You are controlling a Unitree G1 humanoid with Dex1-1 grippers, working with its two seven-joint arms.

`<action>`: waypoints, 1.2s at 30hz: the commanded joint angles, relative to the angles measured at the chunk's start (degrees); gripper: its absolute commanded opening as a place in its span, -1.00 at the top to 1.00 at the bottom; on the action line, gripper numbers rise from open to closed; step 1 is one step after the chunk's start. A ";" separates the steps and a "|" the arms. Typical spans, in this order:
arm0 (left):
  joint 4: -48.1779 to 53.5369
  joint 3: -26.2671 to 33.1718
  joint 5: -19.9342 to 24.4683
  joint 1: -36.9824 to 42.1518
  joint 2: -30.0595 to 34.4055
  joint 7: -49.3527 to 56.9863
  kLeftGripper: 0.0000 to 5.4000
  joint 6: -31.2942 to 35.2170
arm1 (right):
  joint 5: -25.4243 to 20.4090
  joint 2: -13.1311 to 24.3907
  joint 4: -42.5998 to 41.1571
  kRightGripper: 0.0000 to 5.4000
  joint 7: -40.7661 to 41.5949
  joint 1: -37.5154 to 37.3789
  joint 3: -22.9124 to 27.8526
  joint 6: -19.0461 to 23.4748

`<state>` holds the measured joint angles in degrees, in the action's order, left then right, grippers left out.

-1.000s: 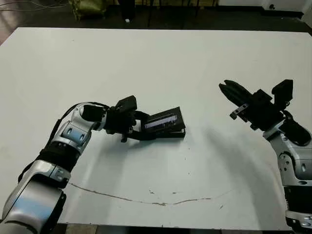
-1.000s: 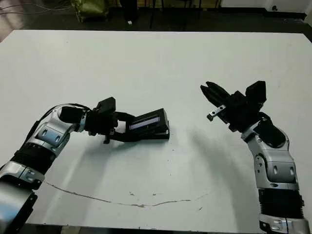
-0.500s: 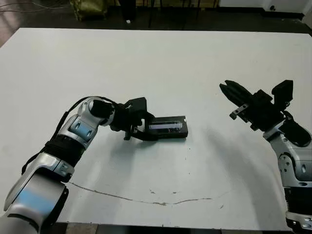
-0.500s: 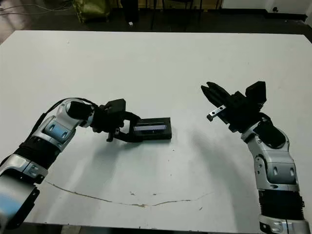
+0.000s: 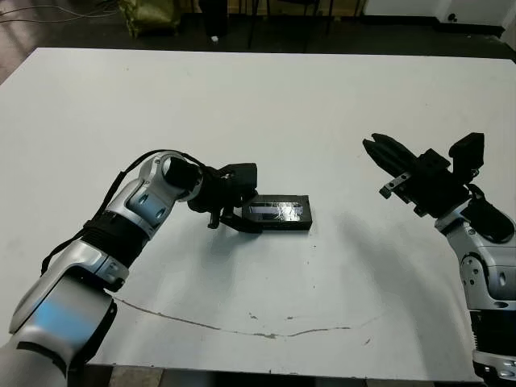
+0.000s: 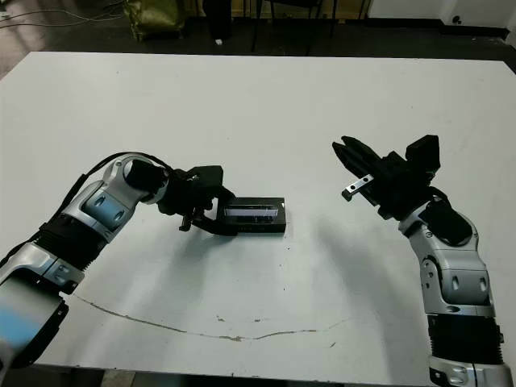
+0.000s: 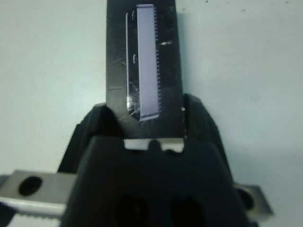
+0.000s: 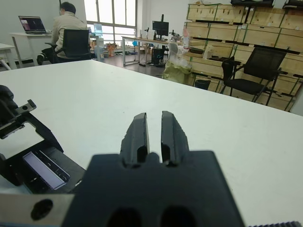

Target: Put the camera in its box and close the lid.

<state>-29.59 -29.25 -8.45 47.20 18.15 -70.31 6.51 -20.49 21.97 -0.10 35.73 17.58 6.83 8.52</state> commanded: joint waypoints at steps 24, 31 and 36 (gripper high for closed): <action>-8.74 1.33 -0.68 -13.01 10.47 5.25 -0.99 -21.44 | -0.10 -0.01 1.25 1.00 1.11 -0.70 -0.09 -0.53; 1.24 5.53 4.45 -19.87 16.55 4.17 -0.99 -12.82 | -0.74 -0.03 1.11 1.00 1.19 -0.69 -0.12 0.46; 4.14 7.39 6.15 -22.43 19.99 4.47 -0.99 -7.42 | -0.47 0.16 1.41 1.00 1.35 -0.63 -0.23 -0.12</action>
<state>-23.94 -19.34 2.29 30.66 35.69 -64.79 -4.58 -21.18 21.94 0.68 36.89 17.58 6.76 8.22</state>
